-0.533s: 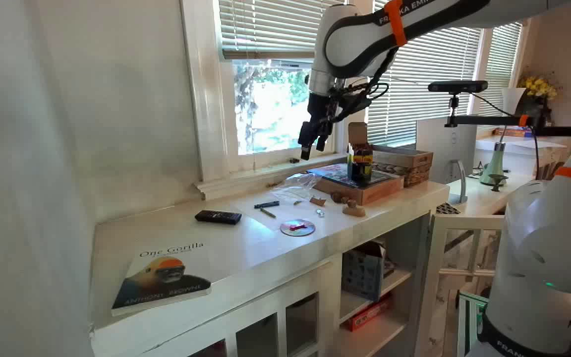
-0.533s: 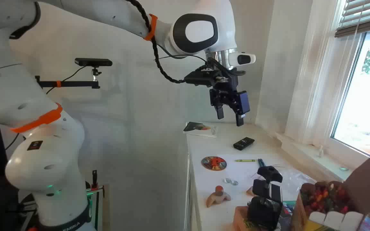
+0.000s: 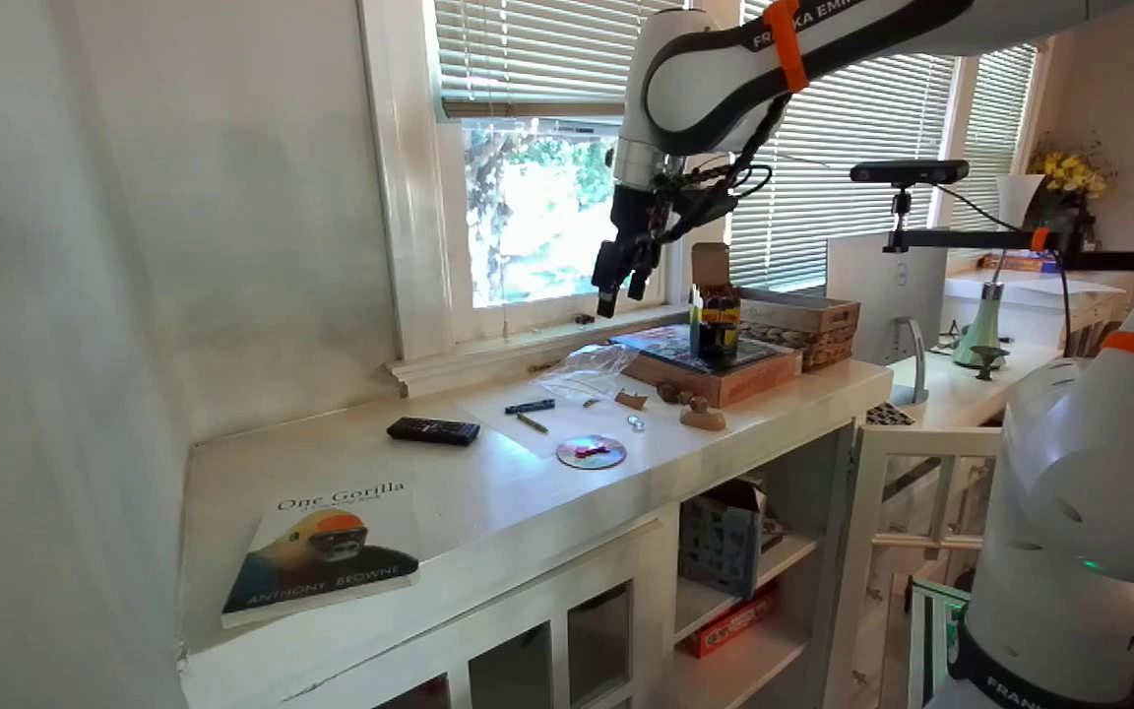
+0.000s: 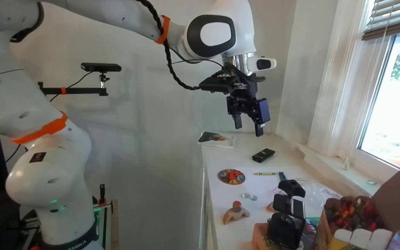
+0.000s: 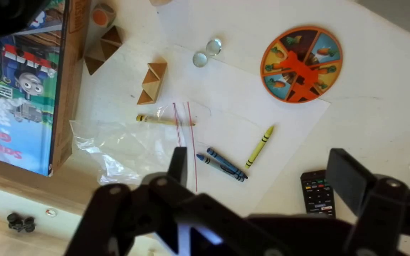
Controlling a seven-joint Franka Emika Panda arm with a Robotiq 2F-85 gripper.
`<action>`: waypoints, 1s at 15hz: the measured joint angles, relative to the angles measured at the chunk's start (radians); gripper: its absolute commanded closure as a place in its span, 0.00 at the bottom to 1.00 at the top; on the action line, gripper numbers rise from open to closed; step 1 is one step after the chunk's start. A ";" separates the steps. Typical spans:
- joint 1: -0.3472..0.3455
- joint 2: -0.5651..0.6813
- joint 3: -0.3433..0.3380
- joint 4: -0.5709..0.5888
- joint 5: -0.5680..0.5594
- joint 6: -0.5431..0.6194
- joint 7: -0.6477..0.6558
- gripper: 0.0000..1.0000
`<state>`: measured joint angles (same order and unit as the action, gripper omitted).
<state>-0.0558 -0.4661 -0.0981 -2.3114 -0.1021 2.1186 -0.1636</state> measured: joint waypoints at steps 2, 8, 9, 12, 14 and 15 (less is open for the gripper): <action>-0.007 -0.004 -0.001 -0.014 0.009 0.001 0.046 0.00; -0.066 -0.032 0.001 -0.148 0.036 0.004 0.280 0.00; -0.070 -0.032 0.001 -0.156 0.038 0.007 0.294 0.00; -0.071 -0.033 0.001 -0.159 0.039 0.008 0.307 0.00; -0.071 -0.033 0.002 -0.158 0.040 0.018 0.310 0.00; -0.075 -0.030 0.002 -0.155 0.045 0.025 0.342 0.00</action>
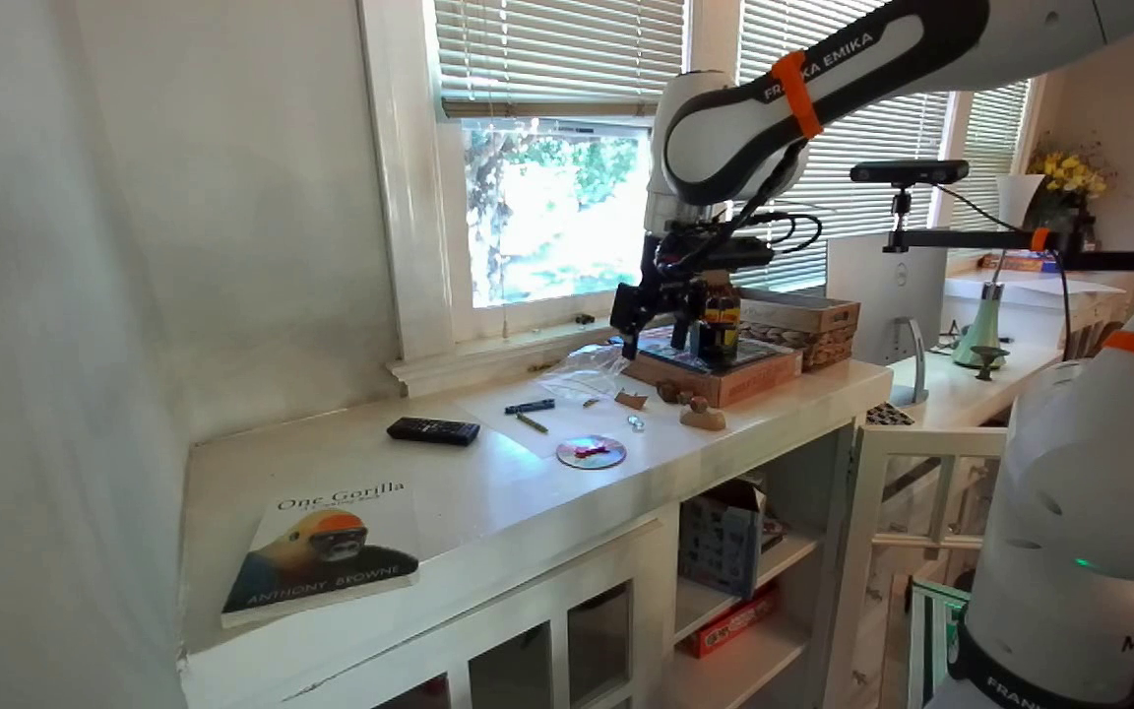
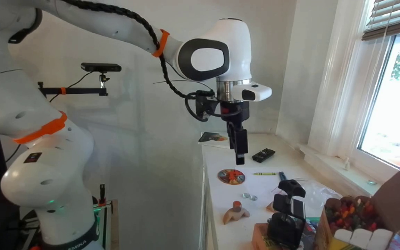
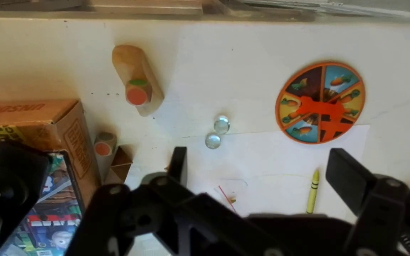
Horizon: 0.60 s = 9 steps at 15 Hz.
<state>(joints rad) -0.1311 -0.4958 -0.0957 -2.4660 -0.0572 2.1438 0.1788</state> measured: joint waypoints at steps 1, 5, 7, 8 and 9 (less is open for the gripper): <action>-0.005 0.008 -0.002 0.004 0.021 0.000 0.030 0.00; -0.030 0.071 -0.017 0.017 0.112 0.000 0.118 0.00; -0.036 0.110 -0.022 0.031 0.161 0.000 0.153 0.00; -0.037 0.130 -0.022 0.037 0.179 0.001 0.167 0.00; -0.038 0.150 -0.021 0.040 0.187 0.009 0.181 0.00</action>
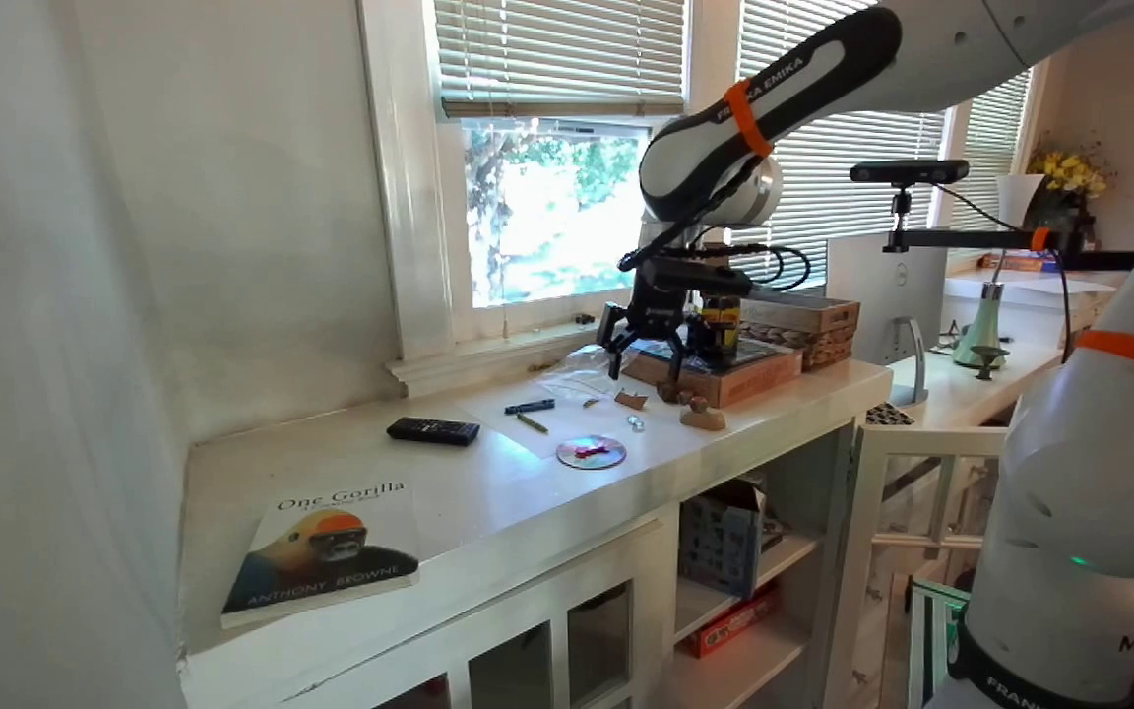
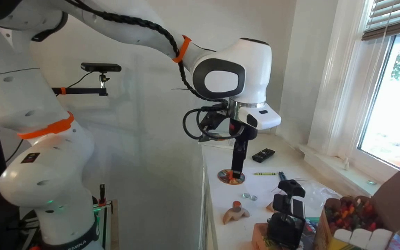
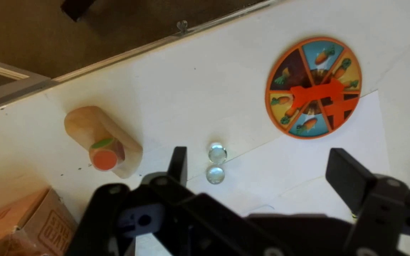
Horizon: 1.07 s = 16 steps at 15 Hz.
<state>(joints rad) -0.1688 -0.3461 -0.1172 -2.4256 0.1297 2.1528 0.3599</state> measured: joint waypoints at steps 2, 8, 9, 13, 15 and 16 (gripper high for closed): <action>-0.001 0.039 0.005 0.004 -0.001 0.033 0.029 0.00; -0.007 0.136 0.018 0.004 -0.037 0.107 0.111 0.00; -0.007 0.148 0.018 0.004 -0.044 0.112 0.123 0.15; -0.011 0.181 0.017 0.004 -0.074 0.133 0.156 0.45; -0.014 0.188 0.017 0.005 -0.090 0.139 0.170 0.47; -0.014 0.190 0.017 0.005 -0.100 0.140 0.175 0.43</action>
<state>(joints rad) -0.1829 -0.1563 -0.1001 -2.4205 0.0299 2.2925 0.5346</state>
